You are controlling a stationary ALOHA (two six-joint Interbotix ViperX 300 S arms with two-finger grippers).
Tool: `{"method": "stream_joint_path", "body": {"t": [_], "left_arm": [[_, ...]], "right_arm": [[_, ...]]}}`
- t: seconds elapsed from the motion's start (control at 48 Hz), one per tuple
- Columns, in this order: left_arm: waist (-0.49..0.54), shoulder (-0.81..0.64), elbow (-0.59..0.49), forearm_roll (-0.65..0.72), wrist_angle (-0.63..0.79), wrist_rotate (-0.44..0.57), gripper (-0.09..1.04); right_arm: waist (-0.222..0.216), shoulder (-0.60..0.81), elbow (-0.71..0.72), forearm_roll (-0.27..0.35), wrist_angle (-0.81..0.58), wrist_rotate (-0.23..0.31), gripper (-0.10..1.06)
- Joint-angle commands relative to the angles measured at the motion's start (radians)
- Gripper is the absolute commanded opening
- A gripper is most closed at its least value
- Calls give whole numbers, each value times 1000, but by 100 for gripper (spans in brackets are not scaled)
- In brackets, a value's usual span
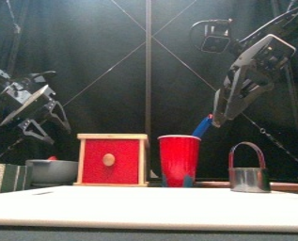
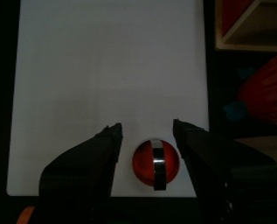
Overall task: Get the cutter from the drawer then cut the dough then place the extra dough in the bowl
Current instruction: Place the extra dough in the bowl
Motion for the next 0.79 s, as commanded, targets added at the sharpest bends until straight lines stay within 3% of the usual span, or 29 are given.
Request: {"method": "stream_joint_path", "body": {"t": [0.021, 0.188, 0.375, 0.479, 0.583, 0.792], "left_arm": [[0, -11, -12, 75, -6, -2, 98], [-28, -21, -17, 307, -5, -6, 98], [-193, -34, -66, 673, -11, -15, 98], [-235, -34, -84, 818, -20, -20, 98], [-241, -34, -89, 859, -34, -31, 98], [-239, -28, -75, 856, -35, -46, 98]], "right_arm": [[5, -23, -25, -3, -17, -2, 86], [-3, -64, -20, -26, -147, -6, 86], [-3, -147, 43, -54, -512, -5, 86], [-6, -167, 97, -63, -681, -15, 86], [-26, -160, 123, -77, -747, -6, 86], [-35, -149, 135, -69, -749, -3, 86]]}}
